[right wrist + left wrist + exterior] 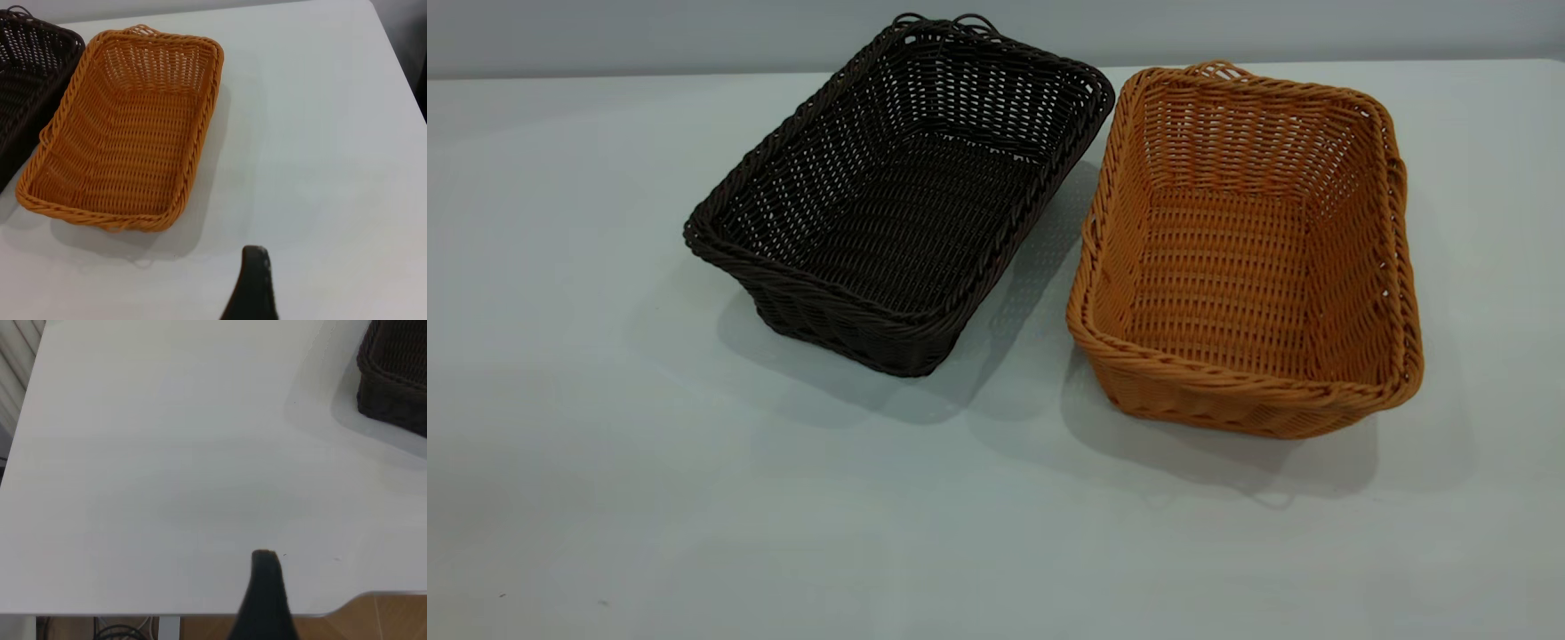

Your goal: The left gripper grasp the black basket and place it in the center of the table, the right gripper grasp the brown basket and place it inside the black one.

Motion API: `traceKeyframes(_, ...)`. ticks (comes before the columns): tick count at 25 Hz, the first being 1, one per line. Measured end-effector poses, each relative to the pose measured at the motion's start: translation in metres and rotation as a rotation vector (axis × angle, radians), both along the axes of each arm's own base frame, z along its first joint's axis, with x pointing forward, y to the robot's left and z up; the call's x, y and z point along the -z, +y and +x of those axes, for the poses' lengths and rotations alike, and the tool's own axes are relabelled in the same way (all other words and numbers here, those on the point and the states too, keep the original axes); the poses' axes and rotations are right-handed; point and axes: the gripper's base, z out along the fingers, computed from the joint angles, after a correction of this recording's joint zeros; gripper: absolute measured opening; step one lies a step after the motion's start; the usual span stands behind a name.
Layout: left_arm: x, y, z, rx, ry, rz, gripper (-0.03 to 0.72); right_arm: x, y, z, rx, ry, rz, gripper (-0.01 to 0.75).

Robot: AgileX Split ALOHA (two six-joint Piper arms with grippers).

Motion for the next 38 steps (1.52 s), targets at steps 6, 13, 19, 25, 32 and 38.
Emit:
traceKeyframes(6, 0.0, 0.0, 0.0, 0.001, 0.0, 0.001, 0.544, 0.0, 0.0, 0.0, 0.0, 0.0, 0.0, 0.565)
traceKeyframes(13, 0.0, 0.0, 0.0, 0.001, 0.0, 0.001, 0.544, 0.0, 0.0, 0.0, 0.0, 0.0, 0.0, 0.565)
traceKeyframes(19, 0.0, 0.0, 0.0, 0.001, 0.0, 0.001, 0.544, 0.0, 0.0, 0.0, 0.0, 0.0, 0.0, 0.565)
traceKeyframes(25, 0.0, 0.0, 0.0, 0.001, 0.0, 0.001, 0.544, 0.0, 0.0, 0.0, 0.0, 0.0, 0.0, 0.565)
traceKeyframes(32, 0.0, 0.0, 0.0, 0.001, 0.0, 0.001, 0.544, 0.0, 0.0, 0.0, 0.0, 0.0, 0.0, 0.565)
traceKeyframes(38, -0.02, 0.0, 0.01, -0.007, 0.013, -0.009, 0.544, -0.011, 0.0, -0.003, 0.029, -0.046, 0.048, 0.565)
